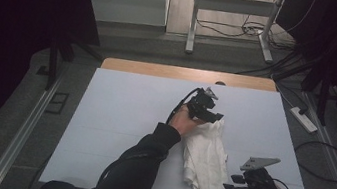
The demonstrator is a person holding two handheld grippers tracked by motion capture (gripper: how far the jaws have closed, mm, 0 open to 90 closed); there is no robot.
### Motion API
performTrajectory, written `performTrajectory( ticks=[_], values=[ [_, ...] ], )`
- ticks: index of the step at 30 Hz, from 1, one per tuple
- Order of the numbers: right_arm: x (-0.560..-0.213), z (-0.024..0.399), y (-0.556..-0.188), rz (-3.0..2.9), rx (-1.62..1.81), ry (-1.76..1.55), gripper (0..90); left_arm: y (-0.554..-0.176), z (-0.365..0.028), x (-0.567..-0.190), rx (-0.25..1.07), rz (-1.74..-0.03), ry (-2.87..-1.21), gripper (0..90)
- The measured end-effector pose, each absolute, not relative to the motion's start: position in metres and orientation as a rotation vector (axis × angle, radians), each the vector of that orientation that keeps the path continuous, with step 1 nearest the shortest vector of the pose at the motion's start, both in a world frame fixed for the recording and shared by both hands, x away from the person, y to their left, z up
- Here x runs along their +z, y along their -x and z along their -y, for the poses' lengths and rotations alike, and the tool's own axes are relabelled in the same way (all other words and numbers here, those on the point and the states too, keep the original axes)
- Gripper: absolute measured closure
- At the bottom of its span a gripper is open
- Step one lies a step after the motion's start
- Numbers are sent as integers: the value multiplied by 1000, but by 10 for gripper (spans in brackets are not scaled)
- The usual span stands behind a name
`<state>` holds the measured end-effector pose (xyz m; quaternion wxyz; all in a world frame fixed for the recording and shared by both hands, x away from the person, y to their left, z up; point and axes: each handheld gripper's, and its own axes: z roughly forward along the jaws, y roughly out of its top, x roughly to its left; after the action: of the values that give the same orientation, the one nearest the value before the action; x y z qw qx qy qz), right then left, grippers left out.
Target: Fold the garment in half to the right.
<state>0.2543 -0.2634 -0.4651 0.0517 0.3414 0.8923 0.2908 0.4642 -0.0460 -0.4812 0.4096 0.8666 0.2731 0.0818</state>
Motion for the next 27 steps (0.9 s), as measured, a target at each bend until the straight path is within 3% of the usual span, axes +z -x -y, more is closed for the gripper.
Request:
performTrajectory(
  ticks=[13, 27],
  values=[
    [-463, 261, -256, -2644, 949, -1066, 370, -461, 22, -488, 154, -688, -2191, 168],
    [-462, 256, -256, -2616, 951, -1073, 229, -460, -20, -495, 149, -709, -2206, 54]
  ],
)
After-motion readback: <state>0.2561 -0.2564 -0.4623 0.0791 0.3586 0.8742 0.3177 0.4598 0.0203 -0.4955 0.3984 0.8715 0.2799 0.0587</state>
